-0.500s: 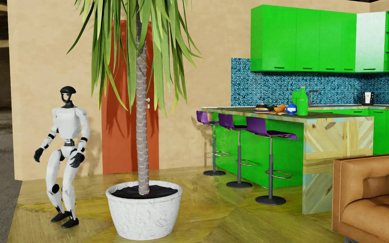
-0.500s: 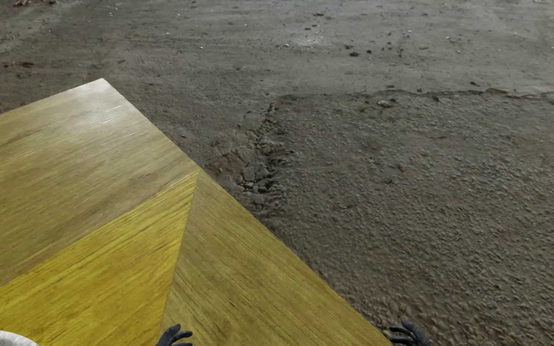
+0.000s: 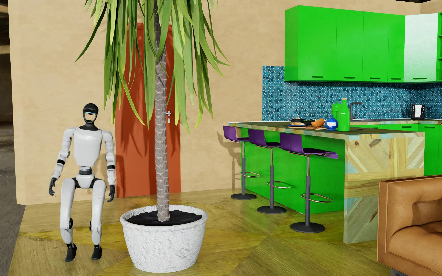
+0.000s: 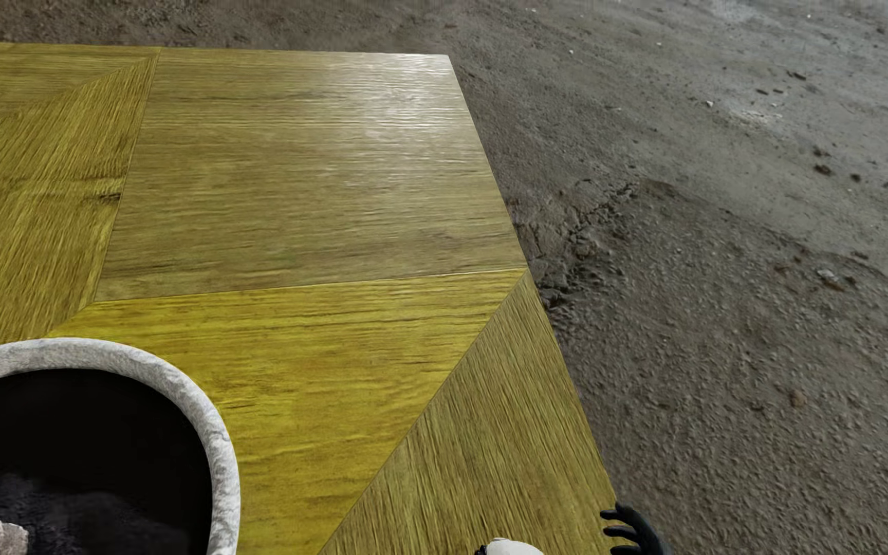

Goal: Circle the plant

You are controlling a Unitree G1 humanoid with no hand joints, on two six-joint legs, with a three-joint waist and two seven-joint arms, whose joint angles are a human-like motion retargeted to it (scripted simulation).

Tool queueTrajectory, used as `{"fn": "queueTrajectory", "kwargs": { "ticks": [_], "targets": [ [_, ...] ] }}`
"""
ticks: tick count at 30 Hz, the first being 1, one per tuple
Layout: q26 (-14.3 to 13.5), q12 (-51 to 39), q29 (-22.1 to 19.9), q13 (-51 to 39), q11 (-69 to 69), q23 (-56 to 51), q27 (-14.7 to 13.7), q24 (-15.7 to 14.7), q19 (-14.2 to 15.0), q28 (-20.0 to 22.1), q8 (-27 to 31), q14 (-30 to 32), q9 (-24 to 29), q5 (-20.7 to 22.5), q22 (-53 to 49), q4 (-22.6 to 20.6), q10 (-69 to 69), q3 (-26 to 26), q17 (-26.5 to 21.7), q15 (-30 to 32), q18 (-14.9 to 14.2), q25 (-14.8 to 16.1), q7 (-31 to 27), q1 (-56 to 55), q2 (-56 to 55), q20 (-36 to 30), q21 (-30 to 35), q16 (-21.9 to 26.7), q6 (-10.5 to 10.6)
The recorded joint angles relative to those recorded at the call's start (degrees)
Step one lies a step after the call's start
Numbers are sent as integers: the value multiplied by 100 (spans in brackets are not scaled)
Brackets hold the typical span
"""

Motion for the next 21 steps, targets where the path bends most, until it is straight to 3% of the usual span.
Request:
{"fn": "queueTrajectory", "kwargs": {
  "ticks": [2, 3, 4, 5, 6, 7, 9, 11, 12, 13, 14, 16, 17, 19, 20, 21],
  "targets": [
    [-626, -461, -73, 513, -504, -82, 456, 303, -83, -44, -36, 16, -141, -85, -127, -257, -820, -264, -117, 297, 4, 146, -385, 797, -295, 18, -155, -185, -48],
    [-892, -731, -129, 672, -791, -152, 485, 493, -115, -72, 100, 37, -86, -198, -162, -349, -1079, -146, -130, 479, 1, 280, -571, 1180, -345, -124, -169, -209, -33],
    [-1060, -925, -205, 575, -1195, -73, 365, 664, -134, -62, 209, 262, 68, -340, -345, -437, -846, -6, -135, 605, 0, 445, -640, 1356, -286, -5, -227, -323, -16],
    [-1122, -944, -299, 403, -1951, 74, -3, 752, -81, 15, 266, 879, 179, -591, -633, -518, 131, 137, -240, 808, -148, 644, -525, 1074, -33, -72, -236, -321, 13],
    [-1107, -923, -420, 173, -1952, 335, -468, 662, -461, -5, 22, 2034, 260, -621, -523, -294, 1170, 488, -480, 625, -69, 852, -314, 574, 298, -113, -183, -257, 334],
    [-1017, -705, -555, -126, -2038, 452, -788, 477, -1105, -107, -220, 2596, 313, -629, -498, -32, 1776, 873, -591, 387, -93, 1049, -40, 92, 681, -24, -167, -206, 679],
    [-620, 53, -712, -789, -2312, 43, -760, 166, -685, -227, -537, 1423, 272, -811, -633, 236, 1479, 1631, -555, -24, -206, 1279, 280, -594, 1477, 168, -15, -245, 1198],
    [-183, 638, -643, -1361, -2278, -166, -494, 150, -725, -112, -515, 493, 126, -895, -707, 268, 420, 1934, -157, -401, -390, 1222, 203, -853, 2059, 156, 475, -371, 1441],
    [-72, 635, -503, -1485, -996, -194, -369, 159, -445, -20, -410, 1036, 167, -957, -404, 330, -317, 1757, 111, 206, -257, 1063, 213, -720, 1694, -282, 496, -273, 1529],
    [-1, 470, -324, -1483, 221, 42, -352, 150, -213, 29, -105, 1322, 233, -970, 101, 266, -437, 1453, 234, 1381, -172, 867, 208, -515, 1127, -437, 643, -217, 1422],
    [103, 328, -80, -1092, 409, 207, -388, 86, -55, 21, 220, 1105, 266, -841, 160, 115, -441, 1053, 269, 1672, -199, 647, 94, -302, 785, -290, 519, -164, 1167],
    [118, -110, 442, 50, -574, 258, -244, 115, 94, 5, 608, 797, 171, -675, -374, -181, -698, 444, -31, 399, -296, 203, -167, 141, 247, 13, -98, -216, 474],
    [7, -393, 601, 406, -1688, 539, -136, 173, 149, -86, 661, 542, 117, -765, -670, -261, -708, 501, -289, 297, -308, 77, -299, 361, 340, -2, -169, -294, 205],
    [-458, -601, 518, 72, -1941, 270, 490, 215, -833, -557, -47, 851, 282, -767, -424, 134, 327, 736, -641, -160, 253, 245, -90, 186, 1192, -57, -115, -473, 472],
    [-637, -303, 248, -314, -2180, -21, 636, 150, -559, -787, -303, 1166, 354, -846, -495, 249, 605, 953, -532, -344, 379, 448, 176, -47, 1641, -27, -66, -463, 579],
    [-695, 44, -76, -794, -1711, -248, 552, 98, -396, -865, -417, 1107, 421, -928, -628, 246, 300, 1201, -291, -198, 300, 644, 302, -251, 1701, -160, 41, -284, 699]
  ]
}}
